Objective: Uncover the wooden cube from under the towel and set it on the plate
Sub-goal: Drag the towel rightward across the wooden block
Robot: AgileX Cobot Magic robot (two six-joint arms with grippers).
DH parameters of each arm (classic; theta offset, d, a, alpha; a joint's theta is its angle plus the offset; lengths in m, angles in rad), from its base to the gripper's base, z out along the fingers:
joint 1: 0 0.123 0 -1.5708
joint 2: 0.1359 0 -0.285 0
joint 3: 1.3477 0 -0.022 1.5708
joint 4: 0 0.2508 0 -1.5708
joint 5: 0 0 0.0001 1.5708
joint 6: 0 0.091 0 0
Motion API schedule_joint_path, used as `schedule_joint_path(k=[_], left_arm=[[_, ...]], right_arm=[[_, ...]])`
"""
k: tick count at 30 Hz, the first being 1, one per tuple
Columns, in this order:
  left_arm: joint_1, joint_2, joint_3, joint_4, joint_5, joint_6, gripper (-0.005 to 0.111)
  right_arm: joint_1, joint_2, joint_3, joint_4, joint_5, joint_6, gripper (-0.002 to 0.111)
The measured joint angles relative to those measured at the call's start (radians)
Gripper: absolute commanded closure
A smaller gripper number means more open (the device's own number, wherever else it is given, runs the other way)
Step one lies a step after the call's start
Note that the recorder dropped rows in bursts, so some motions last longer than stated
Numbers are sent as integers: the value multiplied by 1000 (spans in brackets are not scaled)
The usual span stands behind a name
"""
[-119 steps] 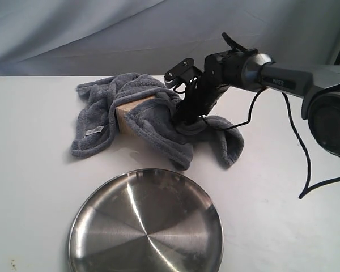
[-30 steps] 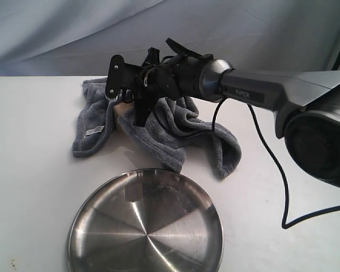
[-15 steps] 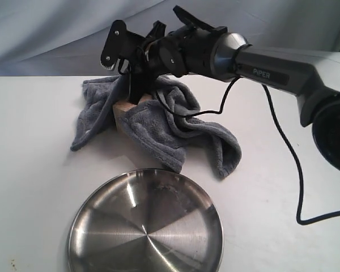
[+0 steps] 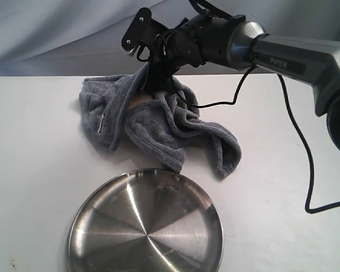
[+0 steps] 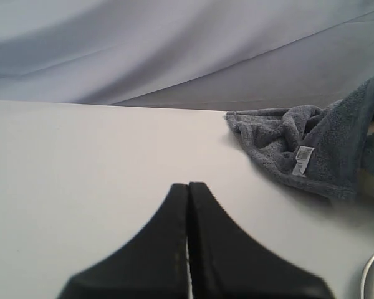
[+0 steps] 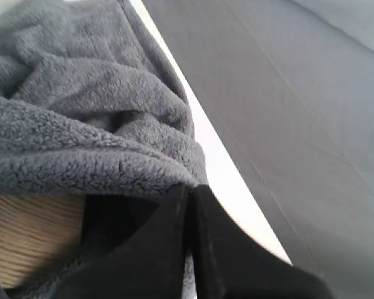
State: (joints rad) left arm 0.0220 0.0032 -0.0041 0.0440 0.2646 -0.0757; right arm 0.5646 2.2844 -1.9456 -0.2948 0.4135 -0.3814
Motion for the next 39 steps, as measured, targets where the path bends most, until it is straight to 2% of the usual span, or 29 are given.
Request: schedule_joint_path(k=[6, 13, 22, 30, 39], left_arm=[[0, 0, 0, 0, 0, 0, 107], [0, 0, 0, 0, 0, 0, 107], [0, 0, 0, 0, 0, 0, 107], [0, 0, 0, 0, 0, 0, 107], [0, 0, 0, 0, 0, 0, 107]], right_arm=[[-10, 0, 0, -174, 57, 220, 108], [-59, 0, 0, -206, 144, 338, 108], [-162, 72, 0, -175, 336, 419, 108], [-256, 141, 4, 17, 485, 436, 108], [-360, 137, 4, 35, 641, 459, 108]])
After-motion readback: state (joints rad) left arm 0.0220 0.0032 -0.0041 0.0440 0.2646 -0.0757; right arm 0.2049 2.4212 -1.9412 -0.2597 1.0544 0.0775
